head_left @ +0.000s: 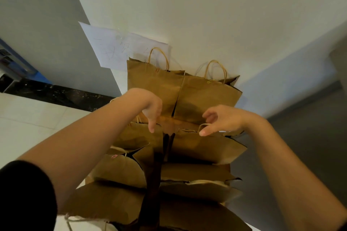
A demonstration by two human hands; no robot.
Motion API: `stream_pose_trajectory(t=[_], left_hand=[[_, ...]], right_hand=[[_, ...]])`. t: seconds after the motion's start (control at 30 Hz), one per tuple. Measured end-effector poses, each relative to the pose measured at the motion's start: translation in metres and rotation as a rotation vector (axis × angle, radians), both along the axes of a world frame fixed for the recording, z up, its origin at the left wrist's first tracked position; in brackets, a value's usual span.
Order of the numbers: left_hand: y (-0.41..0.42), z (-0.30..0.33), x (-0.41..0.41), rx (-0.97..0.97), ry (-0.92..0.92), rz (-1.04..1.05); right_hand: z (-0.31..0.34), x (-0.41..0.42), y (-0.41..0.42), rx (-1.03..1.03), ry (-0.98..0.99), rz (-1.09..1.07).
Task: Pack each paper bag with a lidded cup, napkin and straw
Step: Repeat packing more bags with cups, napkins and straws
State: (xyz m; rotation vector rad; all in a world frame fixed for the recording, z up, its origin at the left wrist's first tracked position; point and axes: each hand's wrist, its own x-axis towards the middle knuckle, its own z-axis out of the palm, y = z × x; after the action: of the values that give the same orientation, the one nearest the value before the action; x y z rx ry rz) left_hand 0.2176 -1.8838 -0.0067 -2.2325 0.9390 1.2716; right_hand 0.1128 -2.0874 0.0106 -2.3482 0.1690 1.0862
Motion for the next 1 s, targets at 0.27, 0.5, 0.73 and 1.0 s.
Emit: stream_pose_trajectory(t=[0.27, 0.5, 0.73, 1.0], left_hand=[[0.014, -0.018, -0.022, -0.084, -0.13, 0.013], [0.012, -0.028, -0.033, -0.158, -0.295, -0.125], [0.009, -0.028, -0.026, -0.193, -0.369, -0.163], [-0.014, -0.015, -0.001, -0.152, -0.483, -0.224]], right_hand=[[-0.016, -0.005, 0.029, -0.176, -0.077, 0.124], [-0.038, -0.011, 0.061, -0.448, -0.257, 0.258], [-0.05, -0.002, 0.062, -0.503, -0.362, 0.303], [-0.039, 0.038, 0.049, -0.591, -0.41, 0.343]])
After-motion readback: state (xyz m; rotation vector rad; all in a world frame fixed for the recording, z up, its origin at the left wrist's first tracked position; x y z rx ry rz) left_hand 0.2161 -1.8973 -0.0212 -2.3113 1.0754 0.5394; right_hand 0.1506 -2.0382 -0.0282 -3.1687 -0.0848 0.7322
